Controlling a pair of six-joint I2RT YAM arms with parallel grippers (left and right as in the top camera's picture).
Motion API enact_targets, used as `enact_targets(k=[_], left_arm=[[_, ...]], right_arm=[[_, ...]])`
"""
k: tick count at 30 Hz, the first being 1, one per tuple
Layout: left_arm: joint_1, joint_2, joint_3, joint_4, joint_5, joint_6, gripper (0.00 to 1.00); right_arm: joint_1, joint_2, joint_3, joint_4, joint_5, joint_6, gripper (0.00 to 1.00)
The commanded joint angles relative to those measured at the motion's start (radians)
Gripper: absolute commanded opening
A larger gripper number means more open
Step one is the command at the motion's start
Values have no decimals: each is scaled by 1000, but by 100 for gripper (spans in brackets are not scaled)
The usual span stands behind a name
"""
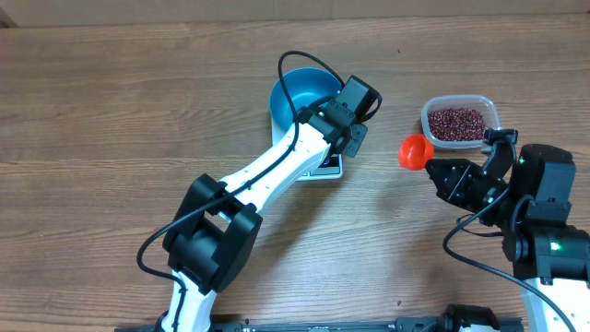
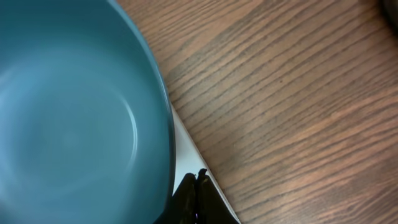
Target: Scoop item into bowl and weigh 150g on scale
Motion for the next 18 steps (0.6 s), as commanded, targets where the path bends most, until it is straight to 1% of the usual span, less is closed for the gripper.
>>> enact_targets(k=[1, 13, 18], left_arm=[[8, 8, 9, 2, -19, -4, 4], [19, 8, 9, -4, -71, -16, 4], [19, 8, 9, -5, -62, -15, 4]], right_arm=[[-4, -5, 20, 5, 2, -7, 4], [-4, -5, 20, -3, 3, -8, 4], [-4, -5, 20, -3, 3, -7, 4]])
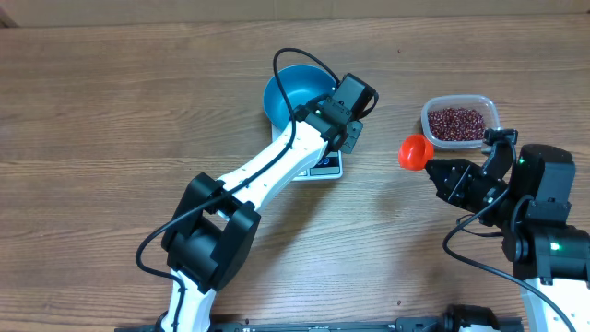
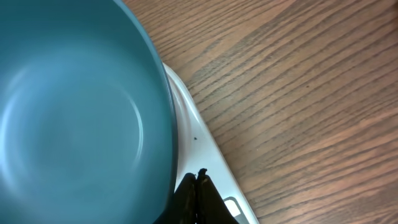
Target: Scoop item into bowl and weigh 150g on scale
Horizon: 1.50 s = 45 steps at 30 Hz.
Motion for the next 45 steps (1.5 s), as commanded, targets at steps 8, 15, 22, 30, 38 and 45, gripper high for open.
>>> enact_targets(k=[8, 15, 22, 30, 38, 45], left_arm=[[-7, -59, 18, -69, 65, -18, 4], [-10, -240, 14, -192, 65, -69, 4], [-15, -300, -217, -114, 63, -150, 4], [-22, -380, -524, 209, 63, -164, 4], [-21, -312, -536, 304, 27, -104, 4], [-21, -215, -536, 385, 2, -104, 4]], right_arm=[[-4, -5, 20, 0, 3, -8, 4], [-4, -5, 20, -2, 3, -8, 4], [-4, -5, 20, -5, 4, -16, 4], [-4, -5, 20, -34, 6, -31, 4], [-4, -5, 20, -37, 6, -30, 4], [-4, -5, 20, -37, 6, -31, 4]])
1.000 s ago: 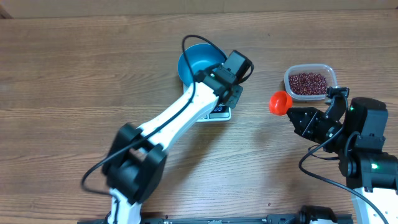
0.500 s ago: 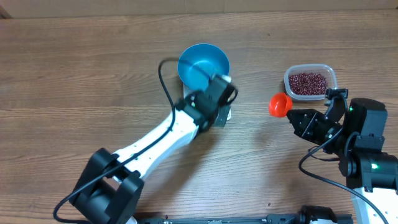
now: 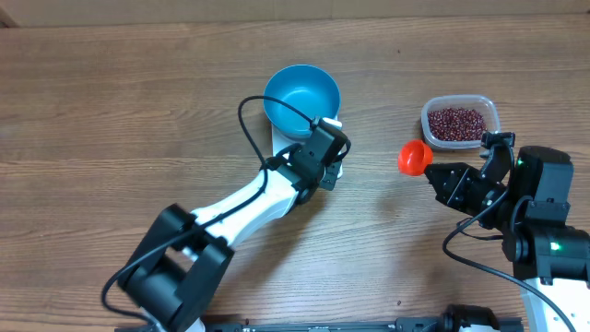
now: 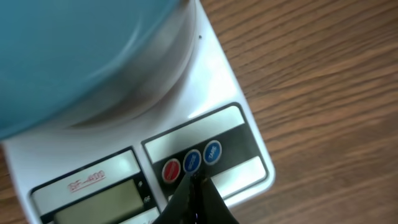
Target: Scoop item into bowl and weigh 150g on scale
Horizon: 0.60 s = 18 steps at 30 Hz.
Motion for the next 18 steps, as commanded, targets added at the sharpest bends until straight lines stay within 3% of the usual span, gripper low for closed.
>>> enact_targets(k=[1, 18], left_arm=[[-2, 38, 2, 36, -26, 19, 4], [5, 66, 2, 58, -124, 12, 4]], right_arm=[[-4, -5, 20, 2, 3, -12, 4], [-4, -5, 20, 2, 3, -12, 4]])
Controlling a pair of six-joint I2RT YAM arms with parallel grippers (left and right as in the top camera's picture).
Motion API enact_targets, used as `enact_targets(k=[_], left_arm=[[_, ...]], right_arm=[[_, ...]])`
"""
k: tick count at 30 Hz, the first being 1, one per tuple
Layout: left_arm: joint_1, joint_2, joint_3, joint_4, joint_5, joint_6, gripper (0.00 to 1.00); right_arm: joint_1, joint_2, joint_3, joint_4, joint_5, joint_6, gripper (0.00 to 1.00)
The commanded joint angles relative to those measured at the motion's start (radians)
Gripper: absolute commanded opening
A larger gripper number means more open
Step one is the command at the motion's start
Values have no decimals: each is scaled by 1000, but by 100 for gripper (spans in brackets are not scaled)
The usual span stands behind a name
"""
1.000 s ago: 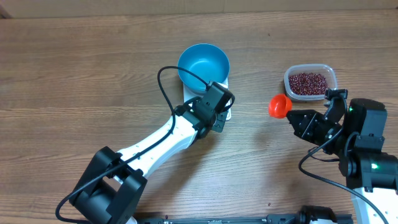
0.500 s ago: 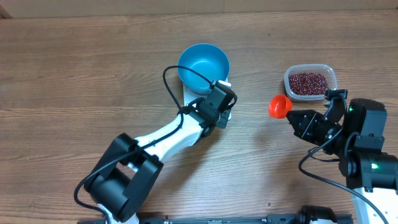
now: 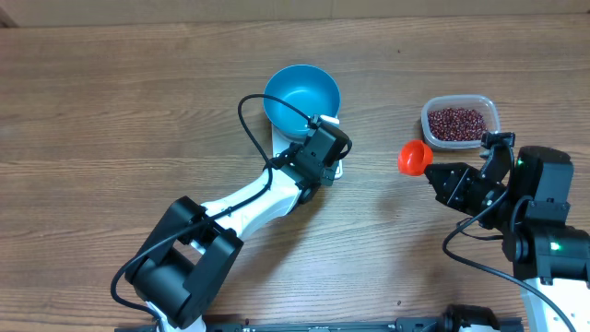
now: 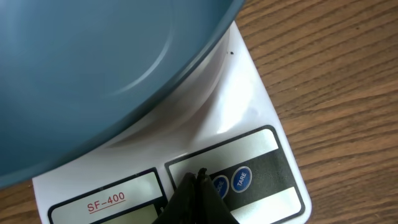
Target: Scoop item into bowl and weigh 150g on scale
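Note:
A blue bowl (image 3: 301, 100), with nothing in it, sits on the far end of a white scale (image 4: 249, 106). My left gripper (image 4: 198, 173) is shut with nothing in it. Its tips point down at the scale's button panel, just left of two blue buttons, one marked TARE (image 4: 241, 179). From overhead the left gripper (image 3: 323, 157) covers the scale's near end. An orange scoop (image 3: 414, 155) is held above the table by my right gripper (image 3: 444, 175), shut on its handle. A clear tub of red beans (image 3: 459, 123) stands just beyond it.
The scale's display (image 4: 106, 202) marked SF-400 lies left of the buttons. A black cable (image 3: 267, 115) loops from the left arm beside the bowl. Bare wooden table (image 3: 111, 138) stretches to the left and between scale and tub.
The left gripper's shut tips have shifted on the button panel from between the red and blue buttons to over the red one. The panel looks closer. The right arm and scoop have not moved.
At first my shut left gripper was at the bowl's right rim, with the scale's corner showing under it. Then more of the scale showed beside the bowl. Then the gripper stood back over the button panel, and it is there now.

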Motion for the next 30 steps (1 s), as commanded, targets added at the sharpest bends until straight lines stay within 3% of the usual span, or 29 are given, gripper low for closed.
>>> enact_targets(k=[1, 30], left_arm=[[6, 33, 3, 1, -26, 12, 4], [10, 73, 3, -26, 6, -15, 4]], right_arm=[[-4, -5, 20, 2, 3, -11, 4], [-4, -5, 20, -10, 3, -11, 4]])
